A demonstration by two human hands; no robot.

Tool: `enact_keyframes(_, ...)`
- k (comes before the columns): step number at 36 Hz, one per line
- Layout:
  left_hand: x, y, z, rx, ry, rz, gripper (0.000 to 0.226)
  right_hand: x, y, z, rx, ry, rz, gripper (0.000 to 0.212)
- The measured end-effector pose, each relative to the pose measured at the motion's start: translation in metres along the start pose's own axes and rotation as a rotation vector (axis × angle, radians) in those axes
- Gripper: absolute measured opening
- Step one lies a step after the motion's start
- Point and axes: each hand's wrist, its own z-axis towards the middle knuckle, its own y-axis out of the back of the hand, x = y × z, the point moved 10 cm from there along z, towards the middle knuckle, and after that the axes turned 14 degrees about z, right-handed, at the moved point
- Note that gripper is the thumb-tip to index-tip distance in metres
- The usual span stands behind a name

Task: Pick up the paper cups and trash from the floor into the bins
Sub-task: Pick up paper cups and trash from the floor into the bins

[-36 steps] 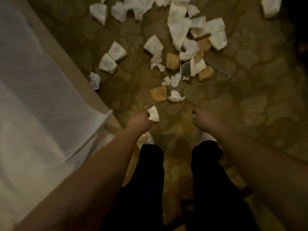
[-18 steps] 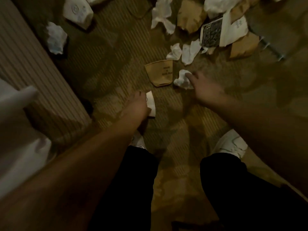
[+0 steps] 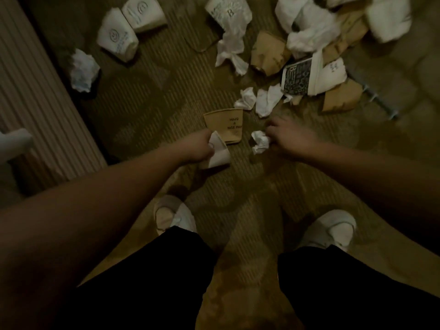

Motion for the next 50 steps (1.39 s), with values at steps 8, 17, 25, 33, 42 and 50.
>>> enact_keyframes(8, -0.04, 0.049, 0.036, -0.143, -0.129, 0.291, 0.062, -0.023, 0.026, 0.003, -0.009, 0.139, -0.134, 0.042)
enact_keyframes(17, -0.046, 0.044, 0.045, -0.225, -0.132, 0.422, 0.055, -0.015, 0.001, 0.01, 0.117, 0.165, -0.152, 0.028)
enact_keyframes(25, -0.033, 0.04, 0.039, -0.203, -0.059, 0.344, 0.049, -0.011, -0.004, 0.011, 0.093, 0.124, -0.121, 0.021)
enact_keyframes(33, -0.037, 0.041, 0.034, -0.155, -0.047, 0.179, 0.067, -0.032, -0.01, 0.014, 0.134, -0.022, 0.019, 0.04)
enact_keyframes(42, -0.025, 0.038, 0.033, 0.004, -0.071, 0.063, 0.054, -0.021, 0.055, 0.039, -0.104, 0.115, -0.347, 0.033)
enact_keyframes(50, -0.011, 0.041, 0.035, 0.03, -0.04, -0.028, 0.059, -0.016, 0.045, 0.066, -0.064, 0.059, -0.274, 0.042)
